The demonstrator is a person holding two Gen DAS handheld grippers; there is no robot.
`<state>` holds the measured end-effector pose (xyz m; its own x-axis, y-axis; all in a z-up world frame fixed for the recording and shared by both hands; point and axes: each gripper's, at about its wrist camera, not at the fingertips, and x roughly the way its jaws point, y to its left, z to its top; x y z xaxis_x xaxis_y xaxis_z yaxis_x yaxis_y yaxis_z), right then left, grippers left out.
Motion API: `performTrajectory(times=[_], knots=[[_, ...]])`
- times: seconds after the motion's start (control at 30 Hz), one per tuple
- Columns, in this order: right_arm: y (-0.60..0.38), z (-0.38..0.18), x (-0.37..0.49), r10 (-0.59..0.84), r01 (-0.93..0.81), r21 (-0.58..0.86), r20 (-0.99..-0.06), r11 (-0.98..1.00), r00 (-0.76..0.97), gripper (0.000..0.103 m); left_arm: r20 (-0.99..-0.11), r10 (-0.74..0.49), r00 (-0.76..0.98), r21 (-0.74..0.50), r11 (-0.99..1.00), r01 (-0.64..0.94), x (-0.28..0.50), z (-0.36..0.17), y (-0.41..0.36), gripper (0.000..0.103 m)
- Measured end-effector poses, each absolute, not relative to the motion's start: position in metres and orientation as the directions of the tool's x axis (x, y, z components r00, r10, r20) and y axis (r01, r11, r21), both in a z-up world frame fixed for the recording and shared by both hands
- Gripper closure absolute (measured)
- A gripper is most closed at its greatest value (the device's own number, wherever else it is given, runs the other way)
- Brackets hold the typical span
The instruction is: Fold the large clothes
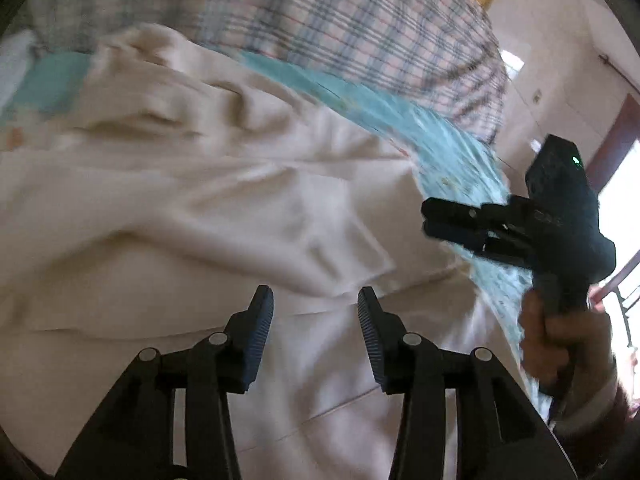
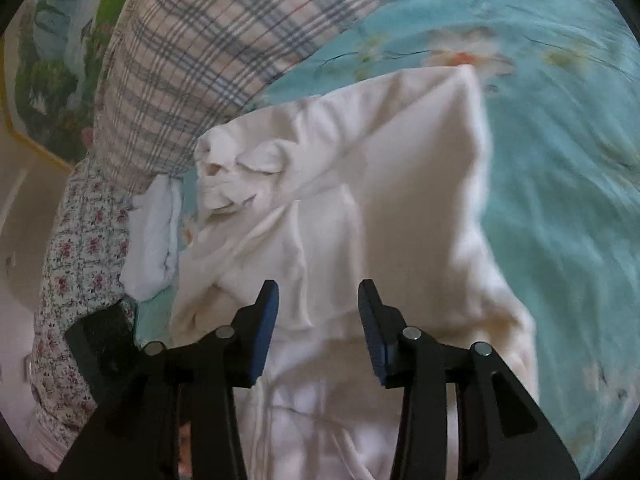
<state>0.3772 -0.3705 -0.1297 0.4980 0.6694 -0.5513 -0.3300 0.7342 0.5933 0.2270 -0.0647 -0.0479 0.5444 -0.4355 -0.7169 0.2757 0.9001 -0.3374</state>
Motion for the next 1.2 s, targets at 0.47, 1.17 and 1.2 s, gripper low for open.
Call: performTrajectory(times=[0.47,1.17,1.2], knots=[[-0.294,-0.141,0.474,0.574,-0.506,0.338,-0.692,0.793,0.438,0.097,-0.772,-0.31,0.555,-0.31,0.946,0.099,0.237,-0.062,0.043,0.05],[-0.415,-0.142,0.318,0.57,-0.705,0.071,-0.648,0.706,0.506,0.077,-0.807,-0.325,0.493,-0.369,0.929,0.007,0.179,-0.065,0.115,0.05],[-0.419,-0.137,0.314,0.587,-0.7,0.099,-0.634,0.707,0.503,0.07,-0.789,-0.349,0.506,-0.394,0.919,0.021,0.175,-0.058,0.117,0.05]])
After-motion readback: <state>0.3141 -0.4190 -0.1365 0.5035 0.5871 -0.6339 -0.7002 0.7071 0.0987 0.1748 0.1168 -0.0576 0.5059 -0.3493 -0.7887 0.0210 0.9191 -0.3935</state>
